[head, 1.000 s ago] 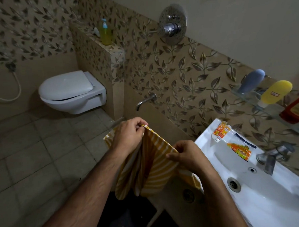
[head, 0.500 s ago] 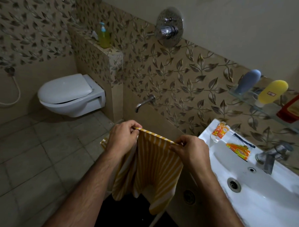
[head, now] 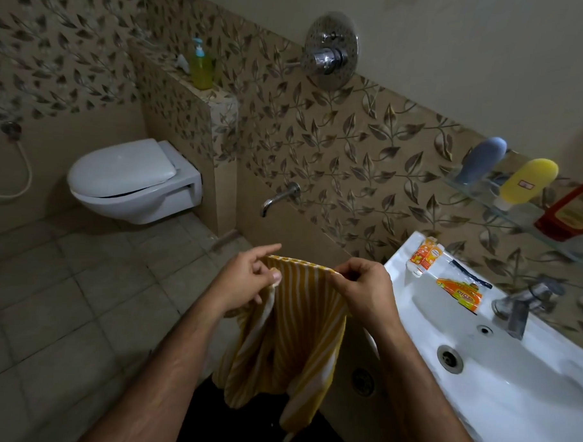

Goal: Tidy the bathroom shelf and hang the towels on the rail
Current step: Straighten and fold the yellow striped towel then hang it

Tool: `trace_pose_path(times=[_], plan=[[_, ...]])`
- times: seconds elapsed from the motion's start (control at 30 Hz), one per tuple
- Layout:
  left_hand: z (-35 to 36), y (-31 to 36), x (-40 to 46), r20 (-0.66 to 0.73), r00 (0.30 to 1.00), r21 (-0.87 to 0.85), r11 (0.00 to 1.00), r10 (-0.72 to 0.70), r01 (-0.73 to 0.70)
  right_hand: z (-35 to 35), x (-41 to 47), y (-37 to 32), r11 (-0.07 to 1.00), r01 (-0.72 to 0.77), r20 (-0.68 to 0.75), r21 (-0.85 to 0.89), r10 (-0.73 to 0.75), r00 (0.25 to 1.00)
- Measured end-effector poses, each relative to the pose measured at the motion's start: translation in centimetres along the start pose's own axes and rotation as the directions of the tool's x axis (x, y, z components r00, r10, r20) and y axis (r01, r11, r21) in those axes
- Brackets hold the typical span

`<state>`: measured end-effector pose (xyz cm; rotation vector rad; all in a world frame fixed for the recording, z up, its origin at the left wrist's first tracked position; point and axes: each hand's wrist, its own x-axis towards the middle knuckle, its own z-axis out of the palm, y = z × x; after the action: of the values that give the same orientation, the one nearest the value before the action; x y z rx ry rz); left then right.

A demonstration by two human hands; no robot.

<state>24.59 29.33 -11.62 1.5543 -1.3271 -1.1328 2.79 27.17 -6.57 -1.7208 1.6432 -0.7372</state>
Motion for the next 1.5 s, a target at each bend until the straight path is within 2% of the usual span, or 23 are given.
trace_pose_path(times=[0.07, 0.17, 0.27, 0.4, 0.47, 0.6, 0.73, 1.0, 1.13, 1.2, 1.27, 1.3, 1.4, 1.5], plan=[[0.6, 1.1, -0.5, 0.103, 0.993, -0.127, 0.991, 0.056, -0.043, 0.2, 0.1, -0.2, 1.000, 0.023, 0.026, -0.021, -0.022, 0.999], [1.7, 3.0, -0.8, 0.219, 0.971, -0.153, 0.986, 0.099, -0.066, 0.6, -0.1, -0.5, 0.990, 0.117, 0.064, -0.079, -0.112, 0.992], [2.4, 3.2, -0.2, 0.234, 0.968, -0.078, 0.994, 0.092, -0.076, 0.6, -0.2, -0.5, 0.973, 0.191, 0.070, -0.128, -0.184, 0.980], [3.3, 3.2, 0.1, 0.226, 0.970, 0.076, 0.991, 0.092, -0.111, 0.2, -0.4, 0.1, 0.967, 0.203, 0.088, -0.153, -0.191, 0.978], [3.9, 3.5, 0.0, 0.180, 0.979, 0.167, 0.977, 0.098, -0.129, 0.0, -0.4, 0.3, 0.966, 0.200, 0.102, -0.161, -0.185, 0.977], [4.5, 3.6, 0.1, -0.051, 0.983, 0.355, 0.923, 0.174, -0.145, -0.2, -0.6, 0.1, 0.971, 0.133, 0.153, -0.198, -0.104, 0.983], [3.6, 3.1, 0.6, -0.176, 0.968, 0.354, 0.929, 0.177, -0.106, -0.7, -0.7, 0.4, 0.969, 0.058, 0.169, -0.238, -0.018, 0.985], [1.7, 2.5, 1.2, -0.254, 0.957, 0.341, 0.939, 0.142, -0.049, -2.6, -0.6, 0.5, 0.948, 0.041, 0.092, -0.316, -0.013, 0.996], [0.7, 3.4, 1.1, -0.286, 0.946, 0.387, 0.921, 0.153, -0.032, -3.1, -0.3, 0.6, 0.919, 0.099, 0.145, -0.382, -0.046, 0.988], [0.2, 3.3, 1.2, -0.298, 0.942, 0.379, 0.925, 0.154, -0.031, -3.4, -0.2, 0.6, 0.948, 0.129, 0.173, -0.290, -0.081, 0.982], [-0.4, 3.0, 1.5, -0.311, 0.939, 0.347, 0.937, 0.146, -0.031, -3.7, -0.5, 0.1, 0.996, 0.088, 0.194, 0.019, -0.090, 0.977], [-0.7, 2.9, 1.6, -0.308, 0.941, 0.316, 0.948, 0.141, -0.038, -3.8, -0.8, -0.3, 0.980, 0.055, 0.224, 0.194, -0.098, 0.970], [-0.7, 2.2, 2.0, -0.334, 0.941, 0.101, 0.994, 0.062, -0.029, -3.1, -1.2, -1.5, 0.842, -0.046, 0.286, 0.538, -0.131, 0.949], [-0.5, 0.2, 2.3, -0.454, 0.871, -0.215, 0.972, -0.189, 0.099, -1.7, -0.9, -2.5, 0.712, -0.137, 0.205, 0.689, -0.011, 0.979]])
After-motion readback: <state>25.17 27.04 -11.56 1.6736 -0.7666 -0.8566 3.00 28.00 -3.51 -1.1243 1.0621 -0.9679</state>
